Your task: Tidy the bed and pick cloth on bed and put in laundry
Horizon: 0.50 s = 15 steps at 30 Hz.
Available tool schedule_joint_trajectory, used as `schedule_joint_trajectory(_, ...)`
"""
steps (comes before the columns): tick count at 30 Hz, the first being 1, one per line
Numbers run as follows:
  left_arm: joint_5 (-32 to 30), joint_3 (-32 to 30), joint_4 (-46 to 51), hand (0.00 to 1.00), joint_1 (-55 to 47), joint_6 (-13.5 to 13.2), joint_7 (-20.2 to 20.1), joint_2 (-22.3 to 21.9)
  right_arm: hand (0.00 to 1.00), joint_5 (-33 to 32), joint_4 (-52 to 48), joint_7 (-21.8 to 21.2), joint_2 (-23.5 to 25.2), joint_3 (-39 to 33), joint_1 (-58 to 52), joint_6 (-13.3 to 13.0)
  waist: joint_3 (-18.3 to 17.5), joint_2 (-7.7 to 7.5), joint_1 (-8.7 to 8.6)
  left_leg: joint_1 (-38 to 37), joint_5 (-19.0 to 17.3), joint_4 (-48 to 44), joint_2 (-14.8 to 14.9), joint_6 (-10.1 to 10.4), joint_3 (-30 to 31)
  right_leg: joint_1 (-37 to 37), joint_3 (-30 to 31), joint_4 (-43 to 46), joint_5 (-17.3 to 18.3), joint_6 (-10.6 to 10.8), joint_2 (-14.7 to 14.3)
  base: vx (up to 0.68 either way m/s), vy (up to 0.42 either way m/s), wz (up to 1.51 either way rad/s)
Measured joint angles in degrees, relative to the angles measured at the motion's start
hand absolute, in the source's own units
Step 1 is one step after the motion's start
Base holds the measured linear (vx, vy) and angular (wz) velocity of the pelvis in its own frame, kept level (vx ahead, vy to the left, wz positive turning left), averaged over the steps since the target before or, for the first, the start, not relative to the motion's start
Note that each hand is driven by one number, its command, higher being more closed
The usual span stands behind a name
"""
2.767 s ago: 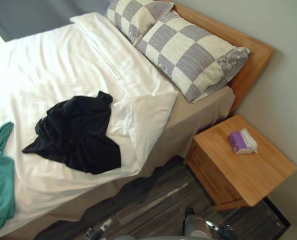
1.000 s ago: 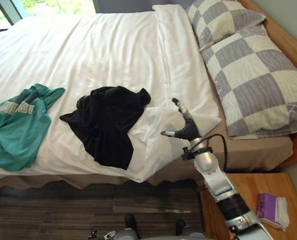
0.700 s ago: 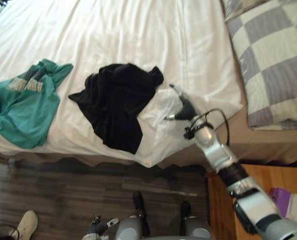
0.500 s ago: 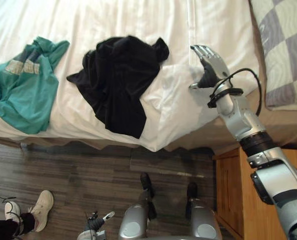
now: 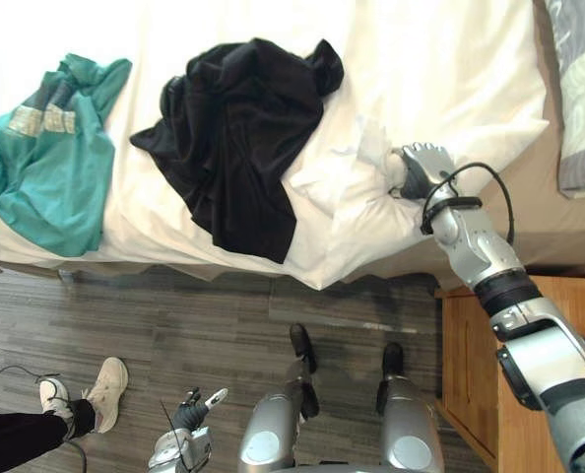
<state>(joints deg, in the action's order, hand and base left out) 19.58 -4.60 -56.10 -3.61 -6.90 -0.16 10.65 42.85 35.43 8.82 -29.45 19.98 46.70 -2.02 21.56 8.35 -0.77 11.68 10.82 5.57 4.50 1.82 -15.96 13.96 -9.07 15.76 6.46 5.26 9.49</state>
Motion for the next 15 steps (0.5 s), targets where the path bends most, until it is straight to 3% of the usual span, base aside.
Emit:
schedule_joint_trajectory(2, -0.01, 0.0, -0.01, 0.0, 0.09, 0.07, -0.08, 0.03, 1.0, -0.34, -3.42, -0.32, 0.88, -2.37, -3.6, 0.07, -0.34, -0.74, 0.06, 0.01, -0.29, -0.02, 0.18, 0.4, 0.19, -0.26, -0.37, -0.05, 0.28, 0.04, -0.19, 0.03, -0.037, 0.1)
schedule_joint_trajectory(6, -0.83, -0.58, -0.12, 0.0, -0.18, 1.0, -1.02, 0.03, 1.0, -3.15, -14.18, -0.3, 4.02, -9.08, -18.02, 0.0, -1.97, -3.83, -0.02, -1.33, -0.75, -0.06, 0.24, 0.94, 0.19, -2.78, -0.73, -2.15, 0.16, 0.18, -0.4, 0.09, -0.045, 0.02)
schedule_joint_trajectory(7, -1.64, -1.16, -0.12, 0.0, -0.22, 1.47, -1.01, 0.08, 0.0, -4.23, -16.33, -0.33, 4.86, -10.64, -22.89, -0.15, -2.77, -4.84, -0.18, -2.24, -0.88, -0.05, 0.13, 1.03, 0.13, -4.16, -0.86, -3.15, 0.06, 0.28, -0.39, 0.13, -0.042, 0.02)
schedule_joint_trajectory(11, -2.97, -4.89, -0.03, 0.0, -0.5, 2.1, -0.93, 0.09, 0.0, -6.19, -20.2, -1.26, 6.65, -16.69, -35.23, -0.26, -5.11, -7.14, -1.7, -4.57, -1.37, -0.03, -0.06, 1.52, -0.39, -7.94, -1.15, -6.23, -0.62, 0.38, -0.52, 0.13, -0.03, -0.02)
schedule_joint_trajectory(15, -4.65, -5.08, 0.44, 0.0, -0.47, 2.86, 0.15, -1.44, 0.0, -6.87, -19.72, -1.79, 6.71, -23.7, -43.33, 0.65, -7.64, -7.18, -2.75, -7.2, -1.62, 0.31, -0.16, 1.42, -1.81, -11.05, -0.01, -9.22, -1.9, 0.6, -0.98, 0.06, -0.01, -0.2)
